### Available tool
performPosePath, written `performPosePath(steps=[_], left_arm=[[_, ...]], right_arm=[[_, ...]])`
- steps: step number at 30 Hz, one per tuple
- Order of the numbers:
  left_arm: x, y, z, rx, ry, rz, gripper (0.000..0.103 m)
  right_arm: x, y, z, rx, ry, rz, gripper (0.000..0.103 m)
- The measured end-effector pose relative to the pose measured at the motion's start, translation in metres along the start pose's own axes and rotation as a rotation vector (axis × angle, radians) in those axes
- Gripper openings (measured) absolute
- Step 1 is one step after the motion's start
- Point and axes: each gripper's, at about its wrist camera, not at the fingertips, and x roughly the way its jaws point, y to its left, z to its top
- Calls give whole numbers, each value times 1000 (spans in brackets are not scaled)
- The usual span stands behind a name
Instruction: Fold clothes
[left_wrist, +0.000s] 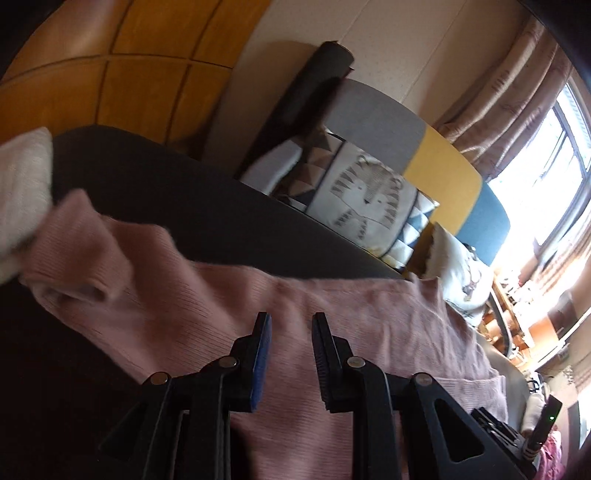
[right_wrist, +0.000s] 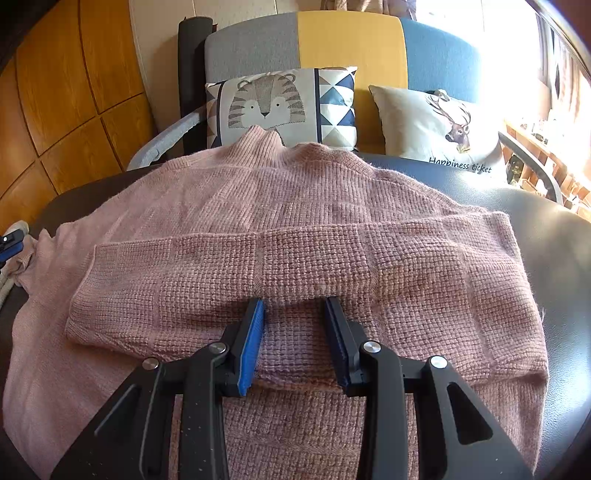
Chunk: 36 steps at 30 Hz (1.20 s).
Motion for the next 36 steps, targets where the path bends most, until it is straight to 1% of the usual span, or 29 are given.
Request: performPosePath(steps=[2, 5, 6, 9, 11, 12, 13, 16, 17, 21, 23, 27, 33, 35, 36], left_arm=[[-4, 35, 10, -79, 51, -37, 26], [-15, 79, 14, -197, 72, -32, 26], [-20, 91, 14, -226, 67, -20, 27], [-25, 115, 14, -300, 50, 47, 28], [-22, 126, 15, -334, 64, 104, 29], [-19, 130, 15, -347, 76, 127, 29], [-14, 133, 15, -359, 92, 135, 29], [-3, 142, 15, -403, 133, 142, 29], [-2, 144, 16, -423, 132, 134, 29], [-7, 154, 17, -540, 77, 64, 29], [-10, 159, 16, -572, 49, 52, 29], [-11, 164, 19, -601, 26, 34, 29], [0, 162, 27, -621, 59, 63, 30], [5, 159, 29, -622, 66, 70, 25], [7, 158, 28, -615, 62, 70, 21]], right_arm=[[0, 0, 0, 1, -1, 1, 37], [-1, 0, 0, 0, -1, -1, 37], [-1, 0, 0, -1, 0, -1, 37], [-1, 0, 0, -1, 1, 0, 37], [-1, 0, 0, 0, 1, 1, 37], [-1, 0, 0, 1, 1, 2, 37], [-1, 0, 0, 2, 1, 3, 37], [-1, 0, 0, 3, 0, 5, 37], [-1, 0, 0, 4, 0, 5, 37], [-1, 0, 0, 5, 0, 7, 37], [-1, 0, 0, 5, 0, 8, 37], [-1, 0, 0, 7, 0, 10, 37], [-1, 0, 0, 5, -1, 7, 37], [-1, 0, 0, 5, -1, 8, 37], [-1, 0, 0, 5, -1, 8, 37]])
